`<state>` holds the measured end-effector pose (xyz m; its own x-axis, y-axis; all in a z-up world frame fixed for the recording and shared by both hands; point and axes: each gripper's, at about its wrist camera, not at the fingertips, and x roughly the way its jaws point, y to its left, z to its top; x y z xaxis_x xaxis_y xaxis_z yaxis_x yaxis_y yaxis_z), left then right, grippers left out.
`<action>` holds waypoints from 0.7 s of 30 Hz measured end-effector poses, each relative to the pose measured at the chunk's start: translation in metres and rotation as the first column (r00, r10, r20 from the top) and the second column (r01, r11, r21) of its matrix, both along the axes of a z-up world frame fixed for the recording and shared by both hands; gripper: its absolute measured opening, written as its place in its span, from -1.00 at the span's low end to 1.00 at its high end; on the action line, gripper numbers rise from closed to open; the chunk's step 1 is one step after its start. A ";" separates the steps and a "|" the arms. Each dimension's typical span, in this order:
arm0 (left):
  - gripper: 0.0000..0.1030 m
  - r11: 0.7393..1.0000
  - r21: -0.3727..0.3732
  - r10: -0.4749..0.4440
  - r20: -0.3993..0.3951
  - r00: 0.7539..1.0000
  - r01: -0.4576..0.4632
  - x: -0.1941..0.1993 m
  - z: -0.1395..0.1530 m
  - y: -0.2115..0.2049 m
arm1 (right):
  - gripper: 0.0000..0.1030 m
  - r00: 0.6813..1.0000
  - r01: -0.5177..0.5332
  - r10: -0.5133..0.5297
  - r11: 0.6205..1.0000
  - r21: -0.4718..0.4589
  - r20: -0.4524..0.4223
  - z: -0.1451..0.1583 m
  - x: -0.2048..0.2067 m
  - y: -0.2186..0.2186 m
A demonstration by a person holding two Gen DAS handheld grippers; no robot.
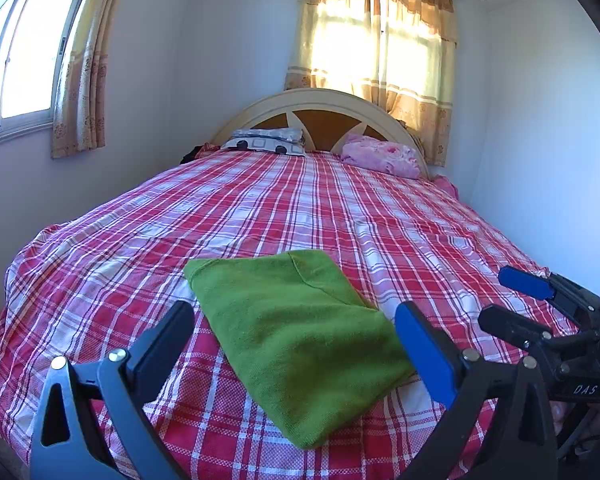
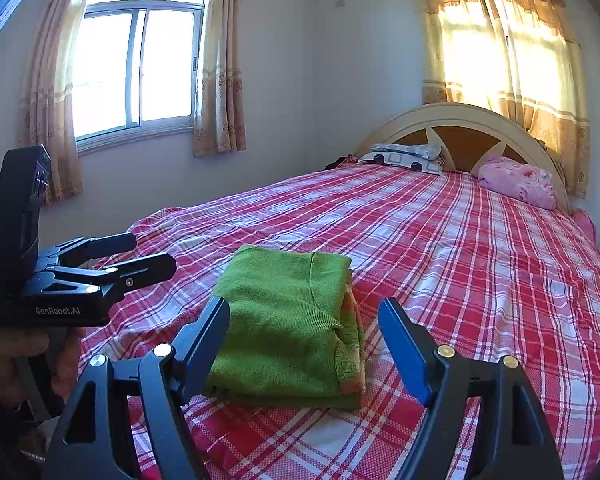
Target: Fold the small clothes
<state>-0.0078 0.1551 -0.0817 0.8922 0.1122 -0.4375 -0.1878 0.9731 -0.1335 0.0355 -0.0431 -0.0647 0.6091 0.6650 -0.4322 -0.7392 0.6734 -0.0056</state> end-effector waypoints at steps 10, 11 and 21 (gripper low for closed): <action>1.00 1.000 0.001 0.001 -0.002 1.000 -0.001 0.000 0.001 0.000 | 0.53 1.000 0.009 -0.009 1.000 0.012 0.015 0.001 -0.002 0.000; 1.00 1.000 0.001 0.001 -0.002 1.000 -0.001 0.000 0.001 0.000 | 0.53 1.000 0.011 -0.011 1.000 0.014 0.018 0.002 -0.002 -0.001; 1.00 1.000 0.008 0.013 -0.013 1.000 -0.013 0.001 0.002 0.001 | 0.54 0.999 0.030 -0.033 0.998 0.058 0.040 0.007 -0.004 -0.007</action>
